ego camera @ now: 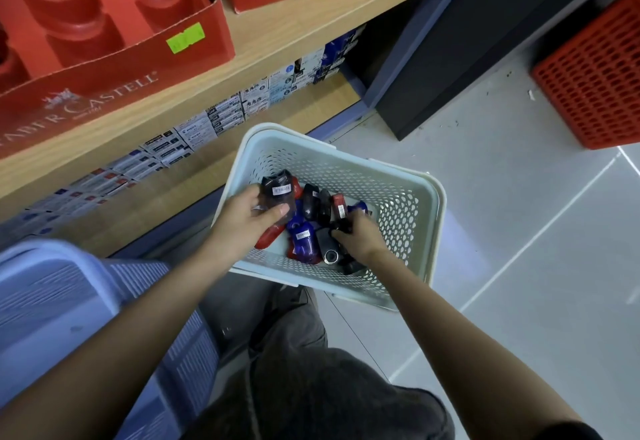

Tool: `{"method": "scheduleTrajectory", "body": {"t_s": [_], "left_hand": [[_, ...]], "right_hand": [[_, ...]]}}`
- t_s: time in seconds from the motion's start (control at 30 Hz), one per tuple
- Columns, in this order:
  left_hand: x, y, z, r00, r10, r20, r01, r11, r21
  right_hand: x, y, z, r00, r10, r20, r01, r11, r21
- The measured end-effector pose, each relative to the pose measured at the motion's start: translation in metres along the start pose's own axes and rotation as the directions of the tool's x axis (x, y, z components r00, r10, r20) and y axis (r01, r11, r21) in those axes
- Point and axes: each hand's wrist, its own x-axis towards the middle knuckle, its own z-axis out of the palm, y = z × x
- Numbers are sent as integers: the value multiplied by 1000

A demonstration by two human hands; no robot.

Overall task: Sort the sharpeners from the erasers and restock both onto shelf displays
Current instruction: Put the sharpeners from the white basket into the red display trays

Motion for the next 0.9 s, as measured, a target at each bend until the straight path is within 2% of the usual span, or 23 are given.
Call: {"method": "scheduleTrajectory", "body": {"t_s": [0.13,0.2,0.23,0.27,0.3,0.33,0.37,0.4,0.43,0.47,0.5,0.6,0.7,0.9], "left_hand": [[-2,6,0,1000,11,-1,-11,999,-48],[-5,10,-1,1000,18,-4,-18,998,-63],[-7,13,-2,1000,24,-1,-24,997,-73],[-10,16,-3,1000,30,5,-30,996,-81],[-12,18,-5,999,32,9,-31,996,-89],[-15,22,-7,999,31,13,-30,995,-100],[-18,26,-9,999,34,16,-32,993,-114],[-22,31,-10,999,38,17,-36,992,-125],[-26,38,-12,999,48,18,-45,991,-129],[-30,44,-14,998,57,19,-54,990,-133],[-35,51,-15,998,66,21,-63,988,-140],[-49,72,-21,995,99,16,-97,987,-128],[-62,98,-27,988,153,-10,-154,984,-85],[-96,155,-36,931,360,-58,-360,933,23]], "right_hand": [[1,-9,8,996,-69,-57,53,966,-252],[-2,-11,5,996,-89,-24,79,957,-279],[-3,-11,3,994,-97,-41,85,970,-227],[-6,-12,0,993,-82,-82,74,992,-98],[-11,-14,-5,993,-39,-107,51,993,110],[-18,-18,-12,996,4,-86,29,926,377],[-26,-22,-20,999,7,-31,14,777,629],[-36,-27,-30,999,-41,24,7,612,791],[-47,-32,-39,991,-118,60,5,482,876],[-58,-38,-47,979,-189,83,0,404,915],[-69,-45,-55,965,-246,96,1,368,930],[-96,-68,-78,933,-354,61,86,386,919],[-117,-93,-107,912,-409,-31,209,397,894],[-150,-141,-163,837,-482,-259,471,392,790]]}}
